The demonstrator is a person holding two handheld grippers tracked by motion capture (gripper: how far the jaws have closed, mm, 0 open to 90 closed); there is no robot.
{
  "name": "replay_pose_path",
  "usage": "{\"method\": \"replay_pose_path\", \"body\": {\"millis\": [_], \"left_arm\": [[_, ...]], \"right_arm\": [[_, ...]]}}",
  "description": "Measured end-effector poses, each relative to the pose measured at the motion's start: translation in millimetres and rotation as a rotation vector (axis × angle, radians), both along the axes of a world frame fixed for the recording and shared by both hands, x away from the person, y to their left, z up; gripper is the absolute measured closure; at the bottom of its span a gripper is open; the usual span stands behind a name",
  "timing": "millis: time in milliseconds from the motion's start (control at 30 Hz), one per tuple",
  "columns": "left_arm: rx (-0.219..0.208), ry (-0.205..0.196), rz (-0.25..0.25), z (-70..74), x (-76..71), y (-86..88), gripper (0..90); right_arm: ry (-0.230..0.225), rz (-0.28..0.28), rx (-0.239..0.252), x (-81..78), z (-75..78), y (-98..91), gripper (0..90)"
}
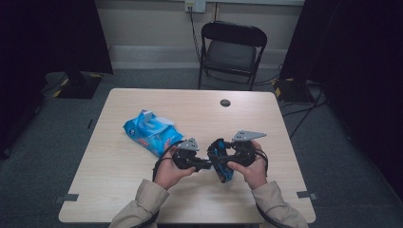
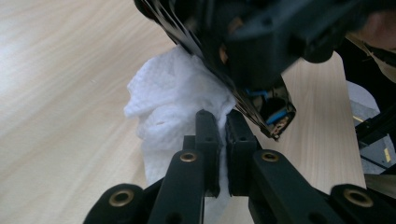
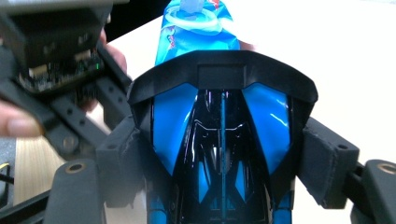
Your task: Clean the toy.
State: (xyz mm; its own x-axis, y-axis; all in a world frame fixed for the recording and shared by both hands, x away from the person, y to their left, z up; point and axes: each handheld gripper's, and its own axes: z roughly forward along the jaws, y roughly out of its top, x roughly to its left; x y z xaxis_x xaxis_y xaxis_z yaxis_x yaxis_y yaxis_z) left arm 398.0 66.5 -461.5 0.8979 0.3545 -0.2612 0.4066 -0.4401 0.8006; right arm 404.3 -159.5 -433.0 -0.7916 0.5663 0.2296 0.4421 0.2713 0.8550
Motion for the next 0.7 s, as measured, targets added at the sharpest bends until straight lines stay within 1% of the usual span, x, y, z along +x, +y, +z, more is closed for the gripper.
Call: {"method": "replay_pose_path", "body": {"millis": [100,267,333,467,567,667,700], "left_arm": [[0.011,0.008,-0.017,-6.6,-3.7,-3.1,86.0],[0.015,0.017,-0.036,-14.0,-10.2,-7.8,85.9],[0.032,0.022,-0.065,-19.4,-15.7,-12.0,86.0],[0.056,0.021,-0.085,-24.2,-20.2,-16.5,85.8],[0.067,0.02,-0.088,-25.1,-20.8,-16.1,85.6],[0.072,0.023,-0.063,-24.4,-18.1,-10.5,85.4],[0.067,0.027,-0.051,-23.6,-16.7,-7.9,85.5]], "right_arm": [[-0.002,-0.006,-0.003,0.8,0.0,-0.2,25.5],[0.001,-0.008,-0.006,1.9,-1.1,-0.2,25.5],[0.0,-0.014,-0.003,2.5,-1.1,-0.8,25.5],[-0.002,-0.023,0.003,3.0,0.4,-2.4,25.5],[-0.007,-0.022,-0.003,3.0,1.9,-2.8,25.5],[-0.005,-0.023,0.003,2.7,2.8,-3.7,25.5],[-0.009,-0.024,0.002,2.5,3.0,-3.8,25.5]]}}
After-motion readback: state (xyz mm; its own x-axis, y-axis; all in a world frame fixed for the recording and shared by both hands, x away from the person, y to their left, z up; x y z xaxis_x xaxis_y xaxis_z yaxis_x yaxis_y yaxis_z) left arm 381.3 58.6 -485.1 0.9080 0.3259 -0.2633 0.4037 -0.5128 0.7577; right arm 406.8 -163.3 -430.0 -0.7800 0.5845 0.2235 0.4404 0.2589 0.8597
